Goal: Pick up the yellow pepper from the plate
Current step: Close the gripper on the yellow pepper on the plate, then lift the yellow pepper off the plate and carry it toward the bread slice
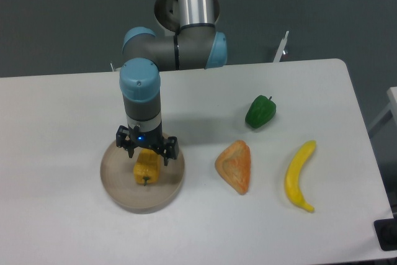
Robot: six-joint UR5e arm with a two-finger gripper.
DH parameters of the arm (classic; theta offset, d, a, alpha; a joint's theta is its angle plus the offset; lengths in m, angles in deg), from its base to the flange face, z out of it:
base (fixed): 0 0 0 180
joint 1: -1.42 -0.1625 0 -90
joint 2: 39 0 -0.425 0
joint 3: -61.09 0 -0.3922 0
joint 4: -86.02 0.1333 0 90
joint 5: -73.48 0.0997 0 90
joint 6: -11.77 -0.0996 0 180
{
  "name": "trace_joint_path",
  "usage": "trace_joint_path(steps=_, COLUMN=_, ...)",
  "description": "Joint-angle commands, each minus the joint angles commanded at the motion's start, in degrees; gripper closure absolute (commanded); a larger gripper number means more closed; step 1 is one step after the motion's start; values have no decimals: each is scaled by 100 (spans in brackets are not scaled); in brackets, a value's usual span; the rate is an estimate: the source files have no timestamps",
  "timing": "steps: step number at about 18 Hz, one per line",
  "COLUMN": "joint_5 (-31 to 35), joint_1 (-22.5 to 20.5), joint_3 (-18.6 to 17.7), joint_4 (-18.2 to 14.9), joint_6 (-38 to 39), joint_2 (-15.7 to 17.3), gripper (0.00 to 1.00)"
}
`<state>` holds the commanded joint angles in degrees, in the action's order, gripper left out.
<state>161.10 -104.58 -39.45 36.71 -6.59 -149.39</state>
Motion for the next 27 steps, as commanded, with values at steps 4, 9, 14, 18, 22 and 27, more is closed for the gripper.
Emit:
trace_joint_path(steps=4, joint_5=229, joint_1=141, joint_3=0, joint_4=124, joint_6=0, joint_2=-132, gripper=0)
trace_joint_path(steps=9, joint_5=264, joint_1=150, joint_3=9, joint_4=124, joint_6=0, joint_2=-185, gripper=12)
trace_joint_path(steps=14, joint_5=264, joint_1=150, joint_3=17, joint_4=124, joint_6=-35, joint_2=-194, gripper=47)
trace_joint_path(steps=18, joint_5=264, joint_1=158, joint_3=35, joint_4=124, joint_6=-44, joint_2=-185, gripper=48)
trace_joint_path(steps=22, joint_5=247, joint_1=141, joint_3=114, joint_4=124, joint_6=-105, joint_2=-106, gripper=48)
trace_joint_path(steps=27, joint_5=387, joint_1=-8, joint_3=676, joint_4=-8, joint_6=-316, joint_2=34, gripper=48)
